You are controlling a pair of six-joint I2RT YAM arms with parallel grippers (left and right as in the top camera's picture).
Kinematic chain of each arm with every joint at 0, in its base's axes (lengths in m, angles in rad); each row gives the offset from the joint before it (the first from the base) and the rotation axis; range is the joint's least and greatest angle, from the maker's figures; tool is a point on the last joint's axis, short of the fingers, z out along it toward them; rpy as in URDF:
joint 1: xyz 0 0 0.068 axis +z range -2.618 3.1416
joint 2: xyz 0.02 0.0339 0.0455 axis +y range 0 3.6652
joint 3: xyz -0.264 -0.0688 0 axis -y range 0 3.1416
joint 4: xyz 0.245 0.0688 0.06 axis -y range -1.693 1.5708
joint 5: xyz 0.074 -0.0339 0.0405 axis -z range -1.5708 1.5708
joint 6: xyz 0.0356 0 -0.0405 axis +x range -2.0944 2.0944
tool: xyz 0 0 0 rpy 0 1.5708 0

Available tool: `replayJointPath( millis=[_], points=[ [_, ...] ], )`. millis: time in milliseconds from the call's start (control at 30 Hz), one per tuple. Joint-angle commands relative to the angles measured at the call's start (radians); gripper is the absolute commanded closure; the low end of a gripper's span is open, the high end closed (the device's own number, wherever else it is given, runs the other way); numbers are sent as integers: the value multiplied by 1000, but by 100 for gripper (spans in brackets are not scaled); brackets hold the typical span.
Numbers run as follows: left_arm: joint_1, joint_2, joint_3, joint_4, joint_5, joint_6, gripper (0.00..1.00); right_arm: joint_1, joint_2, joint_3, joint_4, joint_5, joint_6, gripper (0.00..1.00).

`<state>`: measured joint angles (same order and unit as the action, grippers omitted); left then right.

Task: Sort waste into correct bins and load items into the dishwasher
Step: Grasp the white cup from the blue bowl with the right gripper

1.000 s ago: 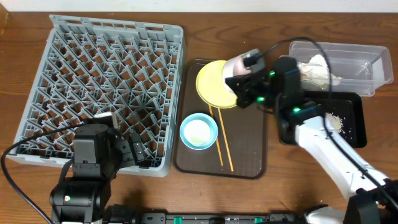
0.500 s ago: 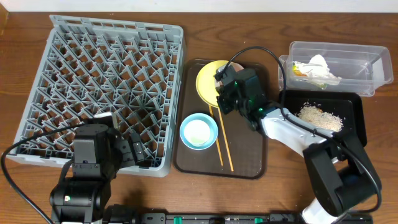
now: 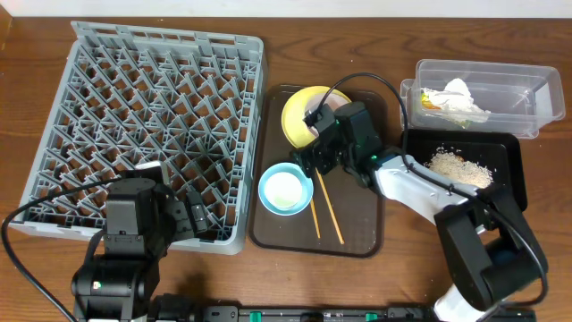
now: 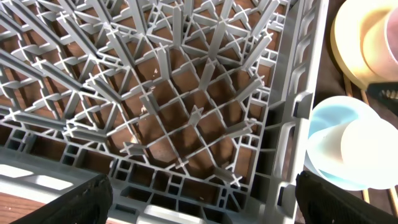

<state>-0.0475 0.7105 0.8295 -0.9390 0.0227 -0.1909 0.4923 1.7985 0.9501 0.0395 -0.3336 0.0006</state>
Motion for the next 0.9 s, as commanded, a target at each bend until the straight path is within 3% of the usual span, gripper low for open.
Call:
replayJointPath(
  millis=[0,133,200,367,600,733,867],
  points=[
    [4,-1,19,-3,-5,-13,6,-32,-103,17,-34,-57,51,1],
    [4,-1,19,-3,-5,-13,6,-58,-224,17,-35,-60,50,1],
    [4,-1,19,-3,-5,-13,6,-62,-280,17,-38,-60,51,9],
    [4,-1,19,-3,-5,-13,6,-29,-373,17,-167,-61,52,16],
    [4,-1,19,-3,-5,-13,6,121,-321,16,-449,-45,47,26],
    [4,-1,19,-3,-5,-13,6,187,-260,16,-458,-16,56,37],
    [4,-1,19,-3,-5,-13,6,220,-210,16,-449,88,152,41]
  ],
)
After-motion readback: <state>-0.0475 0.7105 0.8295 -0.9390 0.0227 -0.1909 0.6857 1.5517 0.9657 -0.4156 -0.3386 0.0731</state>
